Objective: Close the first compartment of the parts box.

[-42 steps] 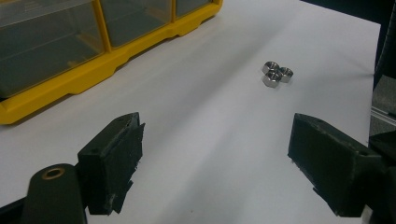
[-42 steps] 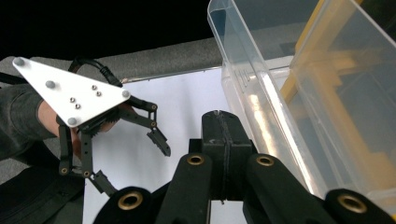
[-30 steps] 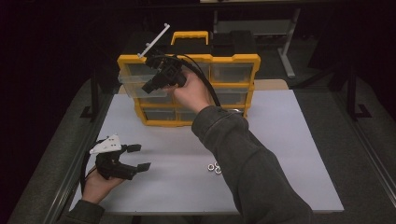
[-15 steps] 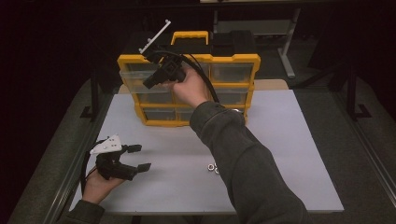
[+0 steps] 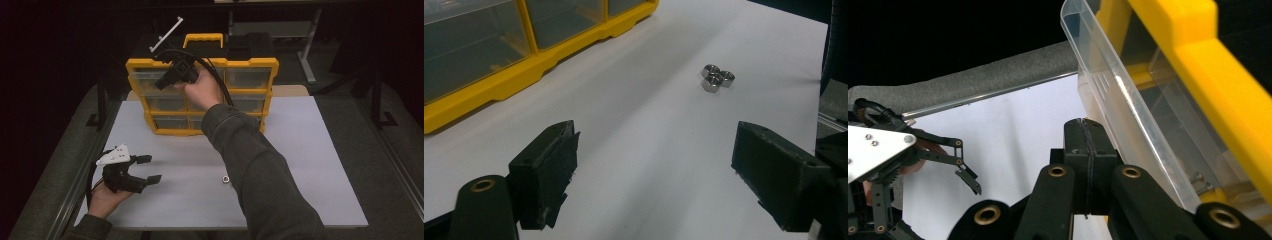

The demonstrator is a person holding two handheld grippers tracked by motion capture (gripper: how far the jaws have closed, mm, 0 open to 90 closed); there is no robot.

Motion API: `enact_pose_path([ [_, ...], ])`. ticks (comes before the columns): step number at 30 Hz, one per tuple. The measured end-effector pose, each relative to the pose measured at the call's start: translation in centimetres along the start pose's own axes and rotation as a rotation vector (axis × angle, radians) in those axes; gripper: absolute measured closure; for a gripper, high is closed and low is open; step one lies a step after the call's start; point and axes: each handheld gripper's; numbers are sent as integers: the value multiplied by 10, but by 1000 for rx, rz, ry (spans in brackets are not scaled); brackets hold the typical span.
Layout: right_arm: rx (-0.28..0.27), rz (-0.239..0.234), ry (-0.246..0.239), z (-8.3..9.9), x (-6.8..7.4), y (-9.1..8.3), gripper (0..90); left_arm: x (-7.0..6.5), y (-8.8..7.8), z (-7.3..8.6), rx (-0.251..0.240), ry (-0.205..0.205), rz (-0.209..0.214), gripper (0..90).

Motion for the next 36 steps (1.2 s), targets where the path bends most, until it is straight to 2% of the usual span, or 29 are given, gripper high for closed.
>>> enact_pose_path([
  [3, 0, 10, 5, 0, -3, -1, 888, 0, 0, 0, 0, 9, 1, 189],
  [12, -3, 37, 28, 1, -13, -5, 888, 0, -1, 0, -2, 1, 0, 187],
  [22, -8, 77, 13, 1, -12, -4, 888, 1, -1, -1, -4, 12, -1, 190],
  [24, -8, 77, 14, 1, -12, -4, 888, 1, 0, -1, -6, -1, 0, 190],
  [28, -10, 95, 4, 1, -13, -3, 888, 2, 1, -1, -9, -2, 0, 189],
  [32, -15, 95, 3, 1, -12, -2, 885, 2, 1, -1, -7, -8, 0, 189],
  [33, -16, 93, -11, 2, -12, -2, 864, 2, 1, -1, -7, -6, -3, 189],
  [36, -22, 71, -17, 3, -11, -3, 836, 2, 1, -1, -10, -11, -3, 189],
])
Point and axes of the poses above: each handheld gripper's, and its own axes: y roughly forward along the jaws, z roughly out of its underside, x roughly to its left, and after that the axes turned 7 degrees about -x, right-handed
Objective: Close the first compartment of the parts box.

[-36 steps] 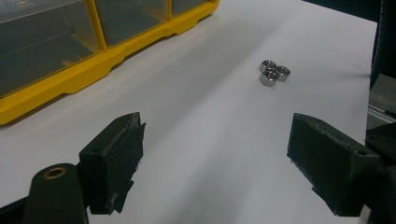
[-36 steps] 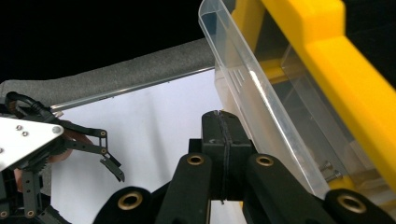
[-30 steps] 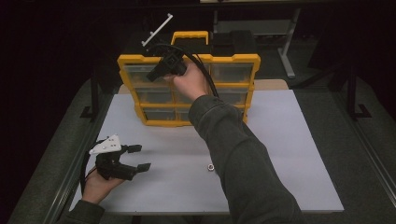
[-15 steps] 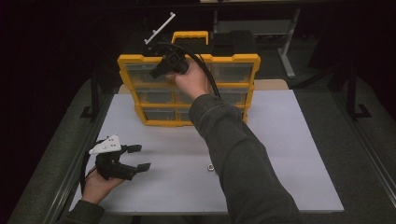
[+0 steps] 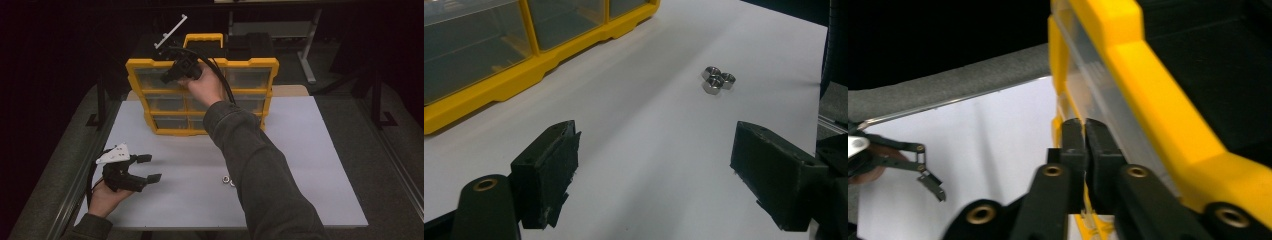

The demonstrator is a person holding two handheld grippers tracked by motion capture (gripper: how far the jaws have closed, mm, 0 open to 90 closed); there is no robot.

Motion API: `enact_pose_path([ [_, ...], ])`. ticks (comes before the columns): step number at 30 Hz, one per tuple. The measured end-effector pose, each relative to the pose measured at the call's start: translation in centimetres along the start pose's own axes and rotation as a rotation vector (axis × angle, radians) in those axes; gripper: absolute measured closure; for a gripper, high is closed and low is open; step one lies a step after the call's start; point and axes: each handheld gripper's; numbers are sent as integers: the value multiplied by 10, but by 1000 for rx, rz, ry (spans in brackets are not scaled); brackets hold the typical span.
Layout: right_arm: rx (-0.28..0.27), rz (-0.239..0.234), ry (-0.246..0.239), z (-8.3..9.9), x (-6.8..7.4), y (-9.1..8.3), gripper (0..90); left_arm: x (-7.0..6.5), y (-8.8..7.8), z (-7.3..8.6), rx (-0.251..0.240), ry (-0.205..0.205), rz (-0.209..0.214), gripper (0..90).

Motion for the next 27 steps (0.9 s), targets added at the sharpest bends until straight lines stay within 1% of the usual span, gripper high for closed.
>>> enact_pose_path([
  [1, -1, -7, -15, 1, 1, -1, 836, 0, 0, 0, -2, 0, -1, 189],
  [2, -17, -17, -28, 2, 4, -4, 822, 0, 0, 0, -3, 0, -1, 189],
  [4, -36, -50, -25, 4, 7, -8, 807, 0, 0, 0, 3, 10, -2, 189],
  [5, -43, -55, -34, 5, 9, -11, 797, 0, 0, 0, 1, 10, -2, 189],
  [6, -44, -68, -36, 7, 11, -13, 786, 0, 0, 0, -4, 0, 0, 190],
  [7, -50, -84, -46, 10, 12, -15, 787, 0, -1, 0, 4, 3, 0, 190],
  [8, -52, -81, -46, 14, 14, -18, 785, 0, -1, 0, 1, 0, 1, 190],
  [9, -53, -86, -44, 19, 14, -21, 780, 1, -1, -1, 10, 2, 0, 190],
  [10, -63, -104, -39, 23, 15, -23, 773, 1, -1, 0, 4, 3, 0, 190],
  [12, -71, -111, -46, 33, 15, -28, 758, 1, -1, -1, 5, 1, 1, 192],
  [13, -74, -119, -32, 38, 16, -31, 755, 0, -1, 0, 5, -5, 3, 192],
  [14, -74, -124, -21, 43, 16, -33, 736, 1, -1, 0, 5, -3, 2, 192],
  [16, -85, -129, -21, 52, 16, -37, 718, 2, 0, 0, -1, 9, 9, 192],
  [17, -88, -131, -27, 56, 15, -39, 712, 1, 0, -1, -3, 4, 11, 192],
  [18, -93, -130, -25, 60, 14, -41, 704, 0, 0, -1, 3, 10, 10, 192],
  [19, -103, -133, -15, 64, 14, -43, 694, 0, 0, -1, 1, 8, 13, 192],
  [20, -105, -139, 7, 67, 14, -45, 677, 0, 0, -2, 2, 11, 17, 192],
  [21, -108, -142, 3, 70, 13, -46, 661, -2, 1, -3, -11, -1, 19, 192],
  [22, -116, -144, 7, 74, 12, -48, 642, -2, 0, -3, -19, -4, 21, 192],
  [23, -123, -153, 17, 78, 12, -50, 630, -1, -1, -4, -11, 2, 22, 193],
  [24, -129, -158, 22, 80, 12, -51, 625, -1, -1, -5, -17, 5, 22, 193],
  [25, -140, -159, 14, 84, 12, -53, 617, -1, -2, -5, -20, 6, 22, 195],
  [27, -139, -160, 16, 91, 11, -55, 598, -1, -2, -5, -24, 5, 19, 196],
])
Point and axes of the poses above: each handheld gripper's, and its own axes: y roughly forward along the jaws, z roughly out of its underside, x roughly to its left, and after that the axes turned 7 degrees about -x, right-handed
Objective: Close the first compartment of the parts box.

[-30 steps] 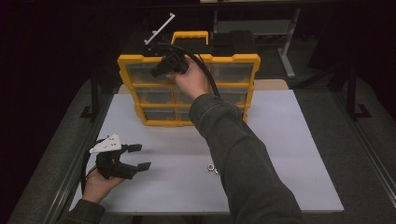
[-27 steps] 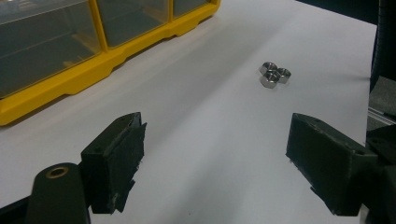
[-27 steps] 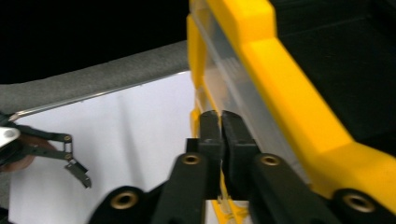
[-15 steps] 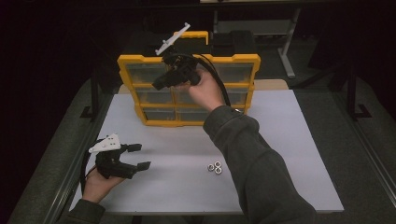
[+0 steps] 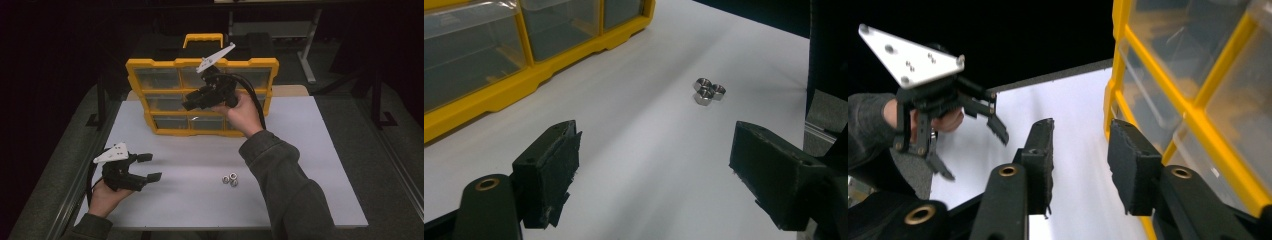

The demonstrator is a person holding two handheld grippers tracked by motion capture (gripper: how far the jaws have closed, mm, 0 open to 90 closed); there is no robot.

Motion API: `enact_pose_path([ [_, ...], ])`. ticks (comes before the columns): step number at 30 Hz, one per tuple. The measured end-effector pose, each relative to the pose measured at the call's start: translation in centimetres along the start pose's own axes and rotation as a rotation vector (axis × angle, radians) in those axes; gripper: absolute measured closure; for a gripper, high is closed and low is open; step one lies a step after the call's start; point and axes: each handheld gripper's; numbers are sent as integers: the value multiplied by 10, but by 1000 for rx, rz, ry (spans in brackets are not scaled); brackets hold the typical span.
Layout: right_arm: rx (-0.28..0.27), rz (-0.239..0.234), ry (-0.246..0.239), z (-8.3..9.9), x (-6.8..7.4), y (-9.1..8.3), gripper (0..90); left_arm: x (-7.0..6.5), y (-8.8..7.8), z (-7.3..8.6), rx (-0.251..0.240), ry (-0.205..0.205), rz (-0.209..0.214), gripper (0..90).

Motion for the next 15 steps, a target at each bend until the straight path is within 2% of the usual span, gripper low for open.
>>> enact_pose_path([
  [1, -3, 0, 3, 4, 0, -2, 592, 0, -1, 0, 11, -3, -4, 195],
  [5, 15, 9, 18, 18, 1, -8, 551, 0, -2, 0, -3, -7, -11, 196],
  [8, 16, 30, 11, 27, 3, -15, 534, 0, -3, 0, -8, -29, -16, 197],
  [11, -4, 31, 33, 37, 6, -21, 510, -1, -4, -1, -8, -25, -16, 199],
  [15, 11, 56, 30, 49, 10, -26, 452, -2, -3, -1, -8, -22, -14, 200],
])
Point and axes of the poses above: each handheld gripper's, and its own axes: y roughly forward along the jaws, z roughly out of its underside, x roughly to its left, and after that the axes turned 7 degrees about -x, right-handed
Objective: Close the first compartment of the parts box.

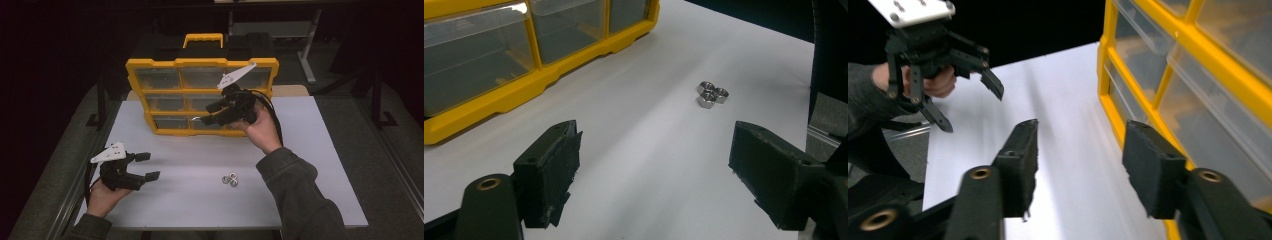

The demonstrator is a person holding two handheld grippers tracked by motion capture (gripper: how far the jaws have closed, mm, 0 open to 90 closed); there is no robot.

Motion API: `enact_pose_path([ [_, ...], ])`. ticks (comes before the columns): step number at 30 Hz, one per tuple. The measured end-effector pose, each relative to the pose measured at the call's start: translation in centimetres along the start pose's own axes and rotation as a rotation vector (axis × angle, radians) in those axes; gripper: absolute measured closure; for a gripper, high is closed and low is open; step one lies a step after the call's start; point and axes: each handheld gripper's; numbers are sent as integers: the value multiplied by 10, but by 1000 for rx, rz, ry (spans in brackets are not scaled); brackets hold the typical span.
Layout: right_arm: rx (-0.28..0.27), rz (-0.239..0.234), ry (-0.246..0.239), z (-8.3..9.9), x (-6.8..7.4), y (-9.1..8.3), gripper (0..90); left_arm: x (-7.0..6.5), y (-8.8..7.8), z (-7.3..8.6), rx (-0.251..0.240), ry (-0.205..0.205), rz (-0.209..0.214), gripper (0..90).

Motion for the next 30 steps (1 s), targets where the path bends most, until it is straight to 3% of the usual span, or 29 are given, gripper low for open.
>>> enact_pose_path([
  [6, 0, 15, 10, 18, 4, -11, 426, -1, 2, 1, 9, 13, 3, 200],
  [10, -8, 36, 32, 29, 4, -19, 405, -1, 2, 0, 13, 12, 3, 200],
  [13, -28, 32, 81, 40, 3, -27, 399, -1, 2, 0, 12, 11, 0, 201],
  [15, -29, 53, 70, 47, 1, -33, 393, 1, 1, 1, 12, 9, 1, 203],
  [22, -37, 75, 127, 70, 0, -43, 380, -1, 3, 1, -4, 1, 1, 204],
  [30, -52, 106, 152, 92, 0, -58, 351, -2, 3, 0, 4, -2, -1, 204],
])
Point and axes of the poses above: each handheld gripper's, and its own axes: y roughly forward along the jaws, z roughly out of its underside, x roughly to its left, and after that the axes turned 7 degrees about -x, right-handed
